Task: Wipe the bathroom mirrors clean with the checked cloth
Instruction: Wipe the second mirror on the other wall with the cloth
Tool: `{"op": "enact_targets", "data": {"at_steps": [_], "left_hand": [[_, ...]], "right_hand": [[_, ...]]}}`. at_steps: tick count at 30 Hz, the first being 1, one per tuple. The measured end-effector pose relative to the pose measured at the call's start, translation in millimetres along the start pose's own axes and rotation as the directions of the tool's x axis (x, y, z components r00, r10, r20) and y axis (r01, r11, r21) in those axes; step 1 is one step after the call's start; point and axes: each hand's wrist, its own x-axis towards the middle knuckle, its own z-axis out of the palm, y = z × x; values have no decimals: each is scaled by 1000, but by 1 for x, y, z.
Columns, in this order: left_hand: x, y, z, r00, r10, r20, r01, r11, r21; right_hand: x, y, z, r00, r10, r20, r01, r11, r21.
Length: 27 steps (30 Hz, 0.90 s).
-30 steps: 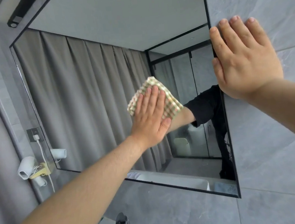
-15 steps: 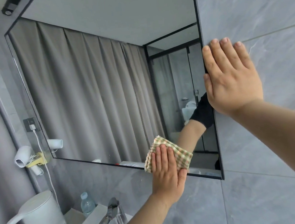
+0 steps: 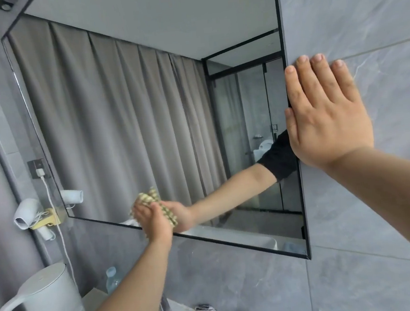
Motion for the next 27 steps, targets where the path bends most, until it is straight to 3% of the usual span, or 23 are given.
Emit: {"op": "enact_targets", "data": {"at_steps": [2, 4, 5, 8, 13, 16, 18, 22, 27], "left_hand": [[49, -9, -6, 978, -205, -39, 200, 974, -107], [75, -18, -10, 930, -368, 18, 365, 914, -180], [89, -31, -6, 913, -404, 62, 408, 893, -187], [87, -33, -3, 916, -400, 17, 398, 906, -141], [11, 38, 11, 1000, 6, 2, -6, 1000, 9], [-57, 69, 24, 944, 314, 102, -322, 944, 76], [-92, 64, 32, 855, 482, 189, -508, 852, 127], [-149, 52, 42, 568, 740, 359, -821, 541, 185], [-199, 23, 52, 75, 852, 518, -993, 16, 117]], "right_hand": [[0, -1, 0, 1000, 4, -11, -4, 1000, -1], [0, -2, 0, 1000, -7, -5, 7, 1000, 3], [1, -1, 0, 1000, -7, -5, 7, 1000, 6], [0, -2, -1, 1000, 8, -16, -8, 1000, 19], [1, -2, -1, 1000, 2, -11, -2, 1000, 24], [0, -2, -1, 1000, 5, -10, -4, 1000, 21], [0, -2, -1, 1000, 5, -1, -5, 1000, 21], [1, -1, -1, 1000, 7, 16, -7, 1000, 19], [1, 0, -1, 1000, 3, 23, -3, 1000, 11]]}}
